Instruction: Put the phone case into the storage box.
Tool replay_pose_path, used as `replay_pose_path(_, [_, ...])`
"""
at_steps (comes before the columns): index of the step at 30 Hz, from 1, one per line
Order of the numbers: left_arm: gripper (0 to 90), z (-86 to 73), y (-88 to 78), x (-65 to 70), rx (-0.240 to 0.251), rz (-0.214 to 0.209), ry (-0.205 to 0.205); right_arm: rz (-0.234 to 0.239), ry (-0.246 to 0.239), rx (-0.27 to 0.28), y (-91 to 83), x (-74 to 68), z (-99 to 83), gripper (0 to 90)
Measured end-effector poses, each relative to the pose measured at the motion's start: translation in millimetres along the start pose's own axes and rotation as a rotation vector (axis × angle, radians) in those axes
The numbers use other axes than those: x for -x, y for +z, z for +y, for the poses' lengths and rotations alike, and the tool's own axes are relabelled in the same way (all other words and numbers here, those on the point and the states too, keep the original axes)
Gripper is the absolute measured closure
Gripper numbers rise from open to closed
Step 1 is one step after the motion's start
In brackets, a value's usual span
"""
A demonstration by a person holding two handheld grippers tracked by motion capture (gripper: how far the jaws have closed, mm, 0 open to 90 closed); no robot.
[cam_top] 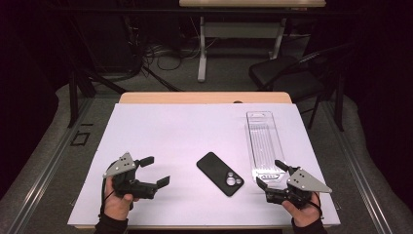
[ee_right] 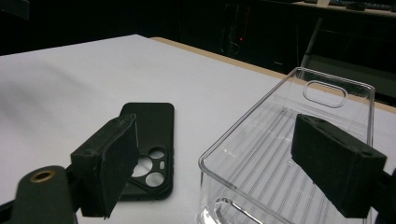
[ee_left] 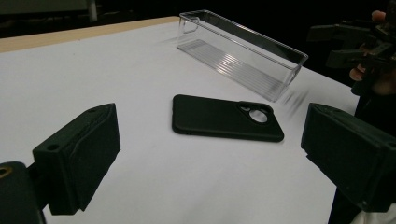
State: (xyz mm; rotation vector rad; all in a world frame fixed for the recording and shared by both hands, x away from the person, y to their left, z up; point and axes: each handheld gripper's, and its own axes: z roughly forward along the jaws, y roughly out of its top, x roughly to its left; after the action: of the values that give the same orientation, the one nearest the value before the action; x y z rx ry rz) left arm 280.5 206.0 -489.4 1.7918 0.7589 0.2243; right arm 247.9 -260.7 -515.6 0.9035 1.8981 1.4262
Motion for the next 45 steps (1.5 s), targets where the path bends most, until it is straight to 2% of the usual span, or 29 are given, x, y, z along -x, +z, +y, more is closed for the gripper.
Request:
replay_pose_path(1, [4.7, 3.7, 3.6, 1.6, -0.014, 0.001, -0.015, -0.001, 0.001, 0.003, 0.2, 0.2, 0.4, 14.4])
replay_pose_path(2, [3.9, 3.7, 3.6, 1.6, -0.014, 0.001, -0.015, -0.001, 0.001, 0.003, 0.2, 0.2, 0.4, 14.4])
replay_pose_path(6, [0.6, 8.6, 12.5, 6.9, -0.066, 0.002, -0.013, 0.002, 0.010, -0.005, 0.0, -1.4, 0.1, 14.5])
replay_pose_path(10, [0.6, 10.7, 18.6, 11.5, -0.087, -0.002, -0.004, -0.001, 0.008, -0.009, 0.3, -2.8, 1.4, 14.4])
replay_pose_path(15, [1.3, 16.4, 25.6, 14.6, -0.106, 0.017, -0.004, -0.001, 0.013, -0.008, 1.3, -3.9, 2.4, 14.4])
replay_pose_path(21, [15.1, 21.9, 35.7, 14.1, -0.113, 0.032, -0.007, 0.008, 0.007, -0.007, 3.0, -4.6, 2.6, 14.3])
replay_pose_path(23, [16.1, 24.1, 39.1, 13.4, -0.119, 0.038, -0.010, -0.015, 0.012, -0.011, 5.2, -5.9, 3.2, 14.3])
replay_pose_path(24, [16.1, 25.2, 40.4, 13.0, -0.127, 0.037, -0.009, -0.001, 0.005, -0.025, 5.3, -6.3, 3.6, 14.5])
replay_pose_path(26, [18.9, 26.5, 42.7, 12.6, -0.128, 0.035, -0.009, -0.003, -0.022, -0.032, 5.6, -8.9, 4.3, 18.9])
replay_pose_path(28, [23.8, 28.0, 44.5, 12.5, -0.121, 0.038, -0.007, 0.005, -0.054, -0.039, 5.8, -11.5, 6.1, 27.8])
replay_pose_path(29, [23.9, 28.8, 45.7, 12.6, -0.119, 0.037, -0.011, 0.005, -0.065, -0.036, 6.1, -12.8, 7.1, 29.2])
replay_pose_path(31, [23.8, 30.3, 46.7, 12.5, -0.121, 0.035, -0.010, 0.017, -0.085, -0.047, 7.6, -15.1, 9.7, 38.5])
replay_pose_path(36, [24.0, 35.9, 54.4, 13.0, -0.131, 0.031, -0.006, 0.045, -0.089, -0.044, 10.6, -20.0, 13.4, 41.1])
replay_pose_path(39, [29.6, 37.9, 61.4, 14.7, -0.139, 0.020, 0.004, 0.055, -0.102, -0.048, 11.5, -21.2, 12.9, 42.8])
replay_pose_path(42, [44.2, 39.7, 69.3, 16.5, -0.145, 0.010, 0.004, 0.050, -0.104, -0.048, 12.5, -20.7, 10.9, 40.3])
replay_pose_path(45, [54.2, 42.8, 78.5, 18.8, -0.145, -0.006, 0.002, 0.040, -0.095, -0.057, 12.4, -19.5, 10.1, 35.6])
